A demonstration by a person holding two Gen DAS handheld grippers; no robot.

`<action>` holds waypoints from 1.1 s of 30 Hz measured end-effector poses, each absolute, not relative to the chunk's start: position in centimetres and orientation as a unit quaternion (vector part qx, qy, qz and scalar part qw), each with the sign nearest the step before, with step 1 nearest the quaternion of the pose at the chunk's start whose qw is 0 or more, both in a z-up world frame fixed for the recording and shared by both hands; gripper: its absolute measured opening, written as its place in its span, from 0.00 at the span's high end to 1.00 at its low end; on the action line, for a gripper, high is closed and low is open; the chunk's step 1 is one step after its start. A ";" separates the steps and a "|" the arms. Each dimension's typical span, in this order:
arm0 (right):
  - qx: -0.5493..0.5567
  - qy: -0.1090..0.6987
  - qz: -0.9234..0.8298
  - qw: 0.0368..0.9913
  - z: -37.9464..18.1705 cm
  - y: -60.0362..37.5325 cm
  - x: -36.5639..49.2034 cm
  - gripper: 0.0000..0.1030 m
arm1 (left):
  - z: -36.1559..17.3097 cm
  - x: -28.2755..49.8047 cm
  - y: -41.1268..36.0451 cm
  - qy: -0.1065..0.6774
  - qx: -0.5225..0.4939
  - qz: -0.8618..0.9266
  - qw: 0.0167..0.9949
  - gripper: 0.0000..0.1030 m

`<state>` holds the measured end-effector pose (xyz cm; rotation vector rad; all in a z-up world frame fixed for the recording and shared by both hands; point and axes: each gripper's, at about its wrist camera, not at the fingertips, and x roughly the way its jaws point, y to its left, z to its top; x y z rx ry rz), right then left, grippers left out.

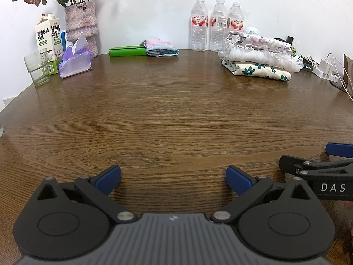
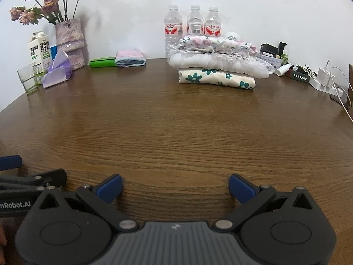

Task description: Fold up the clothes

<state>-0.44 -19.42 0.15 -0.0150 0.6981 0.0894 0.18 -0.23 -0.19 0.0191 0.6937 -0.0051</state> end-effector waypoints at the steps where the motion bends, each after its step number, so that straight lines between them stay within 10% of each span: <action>1: -0.008 0.342 0.044 0.939 0.2 -19.4 -0.4 0.00 | -0.2 0.2 -0.2 0.340 0.010 -0.003 0.940 0.00; 11: -0.070 0.279 0.107 0.952 4.1 -18.1 1.9 0.15 | 3.0 3.2 3.9 0.324 -0.028 -0.091 0.941 0.00; 18: -0.043 0.208 0.144 0.966 10.2 -11.6 18.5 0.10 | 8.6 19.9 11.7 0.272 -0.099 0.025 0.957 0.00; 30: -0.139 0.288 0.094 0.943 2.2 2.4 40.9 0.18 | 3.7 33.7 17.5 0.300 -0.233 0.067 0.923 0.00; 32: -0.132 0.301 0.093 0.940 1.2 2.7 42.3 0.47 | 3.8 33.5 17.8 0.294 -0.244 0.057 0.923 0.00; 33: -0.119 0.309 0.094 0.939 1.1 2.5 42.7 0.90 | 3.9 33.3 18.0 0.290 -0.252 0.050 0.922 0.00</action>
